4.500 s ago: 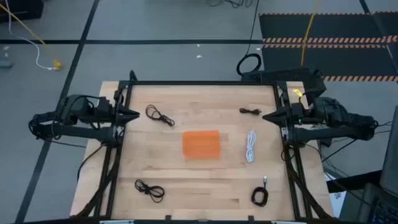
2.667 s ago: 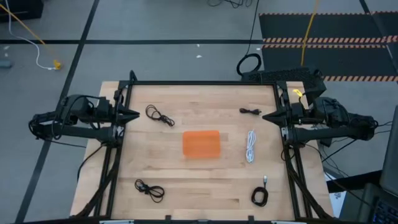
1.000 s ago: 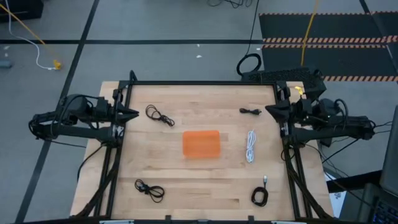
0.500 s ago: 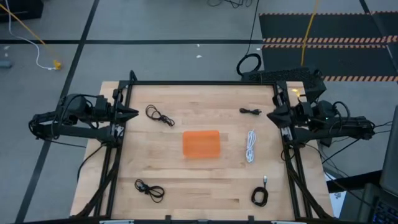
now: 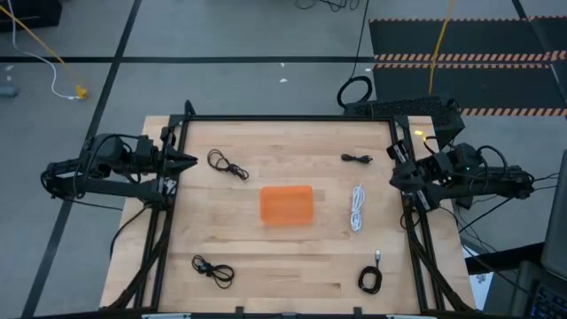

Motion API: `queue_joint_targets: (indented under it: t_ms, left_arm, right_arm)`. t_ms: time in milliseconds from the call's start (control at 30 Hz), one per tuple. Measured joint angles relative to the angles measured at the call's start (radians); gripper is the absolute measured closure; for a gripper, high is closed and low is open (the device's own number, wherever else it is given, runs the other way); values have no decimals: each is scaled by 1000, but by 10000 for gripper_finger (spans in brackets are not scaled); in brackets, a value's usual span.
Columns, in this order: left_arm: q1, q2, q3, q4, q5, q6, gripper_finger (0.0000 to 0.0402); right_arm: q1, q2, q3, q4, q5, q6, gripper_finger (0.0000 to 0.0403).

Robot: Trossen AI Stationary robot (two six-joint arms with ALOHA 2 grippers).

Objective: Pick and place USB-C Cables
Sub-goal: Put the white charger cable into the orange bin

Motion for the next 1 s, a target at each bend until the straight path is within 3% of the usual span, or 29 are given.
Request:
queue_joint_targets:
  t_ms: [167, 433, 567, 733, 1000]
  left_arm:
    - [0, 0, 0, 0, 0, -1, 360]
    - [0, 0, 0, -1, 0, -1, 360]
    - [0, 0, 0, -1, 0, -1, 360]
    - [0, 0, 0, -1, 0, -1, 360]
    - [0, 0, 0, -1, 0, -1, 360]
  right_arm:
    - [1, 0, 0, 17, -91, 9, 403]
    - [1, 1, 0, 26, -81, 61, 403]
    - [1, 1, 0, 25, -4, 159, 403]
    - [1, 20, 0, 10, 18, 134, 401]
    - [1, 81, 1, -94, 217, 256, 381]
